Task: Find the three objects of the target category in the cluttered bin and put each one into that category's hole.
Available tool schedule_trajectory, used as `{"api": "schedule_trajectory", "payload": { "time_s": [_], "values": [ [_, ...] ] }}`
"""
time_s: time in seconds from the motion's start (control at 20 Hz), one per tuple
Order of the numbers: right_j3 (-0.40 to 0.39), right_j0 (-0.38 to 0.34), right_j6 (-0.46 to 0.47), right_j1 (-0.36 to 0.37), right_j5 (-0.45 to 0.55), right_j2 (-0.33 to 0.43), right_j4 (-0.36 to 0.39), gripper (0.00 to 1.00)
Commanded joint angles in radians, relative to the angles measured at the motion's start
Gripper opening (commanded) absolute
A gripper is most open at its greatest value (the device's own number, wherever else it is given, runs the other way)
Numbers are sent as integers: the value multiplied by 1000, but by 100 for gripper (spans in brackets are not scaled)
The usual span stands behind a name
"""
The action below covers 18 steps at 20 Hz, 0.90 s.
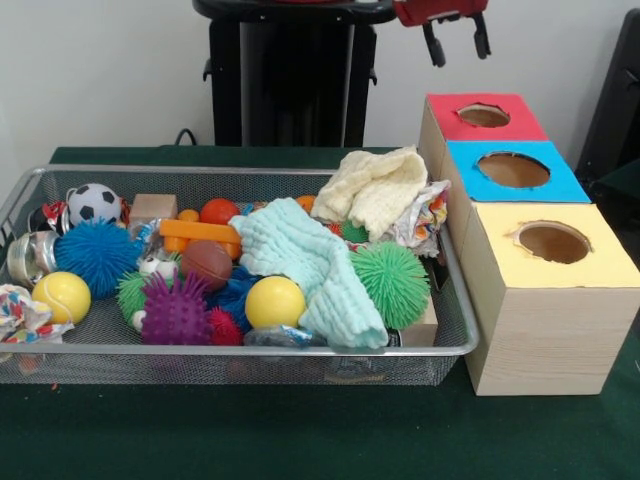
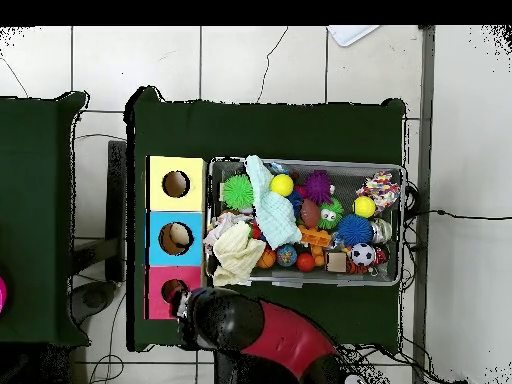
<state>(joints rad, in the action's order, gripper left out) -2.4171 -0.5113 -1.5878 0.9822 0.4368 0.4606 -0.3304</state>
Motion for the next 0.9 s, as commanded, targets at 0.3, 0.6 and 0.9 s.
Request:
{"api": "schedule_trajectory", "payload": {
  "time_s": [0.3,0.6,0.9],
  "values": [
    [329,59,-131,-52,114,-231,209,100],
    [363,-11,2,-102,67,-175,285,100],
    [439,-44,20,-137,82,-192,382,100]
  ]
}}
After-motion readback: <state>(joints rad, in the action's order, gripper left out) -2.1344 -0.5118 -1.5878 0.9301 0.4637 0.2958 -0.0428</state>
